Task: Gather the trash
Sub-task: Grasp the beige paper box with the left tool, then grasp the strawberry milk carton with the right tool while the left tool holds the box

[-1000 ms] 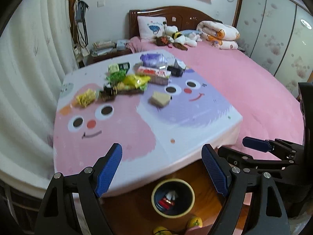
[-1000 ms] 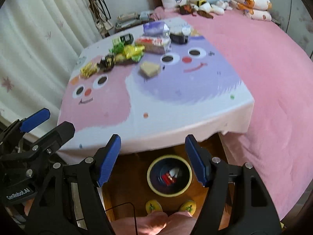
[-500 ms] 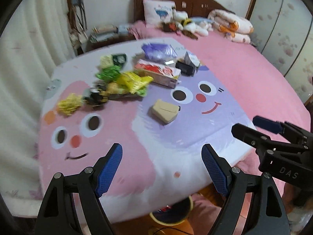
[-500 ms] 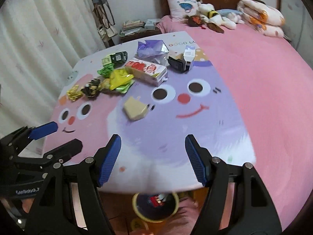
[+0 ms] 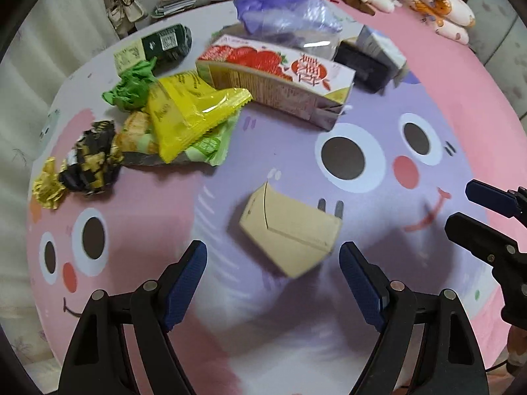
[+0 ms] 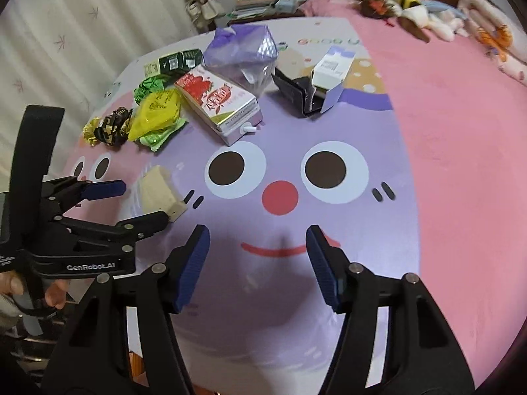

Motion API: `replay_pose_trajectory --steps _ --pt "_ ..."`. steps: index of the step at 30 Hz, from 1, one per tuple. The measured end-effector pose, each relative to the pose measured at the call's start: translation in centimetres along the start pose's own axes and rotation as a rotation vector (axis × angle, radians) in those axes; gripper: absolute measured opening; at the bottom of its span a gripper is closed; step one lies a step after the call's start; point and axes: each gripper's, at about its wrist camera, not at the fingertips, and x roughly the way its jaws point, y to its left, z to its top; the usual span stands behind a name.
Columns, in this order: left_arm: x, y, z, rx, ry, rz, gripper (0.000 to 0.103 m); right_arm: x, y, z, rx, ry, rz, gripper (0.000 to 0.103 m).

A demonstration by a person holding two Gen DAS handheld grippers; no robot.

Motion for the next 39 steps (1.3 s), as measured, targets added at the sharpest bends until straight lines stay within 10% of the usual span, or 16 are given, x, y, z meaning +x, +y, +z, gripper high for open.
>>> replay_pose_trajectory --steps 8,25,39 --pt "2.3 -1.1 1.6 -0.009 0.010 0.022 0.063 2.3 -0.2 2.1 -0.056 0.037 0.062 0.058" --pt "-2.1 2.9 3.6 -0.295 -0.100 0.122 0.063 4.8 4.0 11.0 -0.263 -0.016 0.070 0.064" --pt "-4.3 7.8 1.8 -0.430 -0.119 0.177 0.063 12.5 6.6 14.9 -0.382 0.106 0.017 0.069"
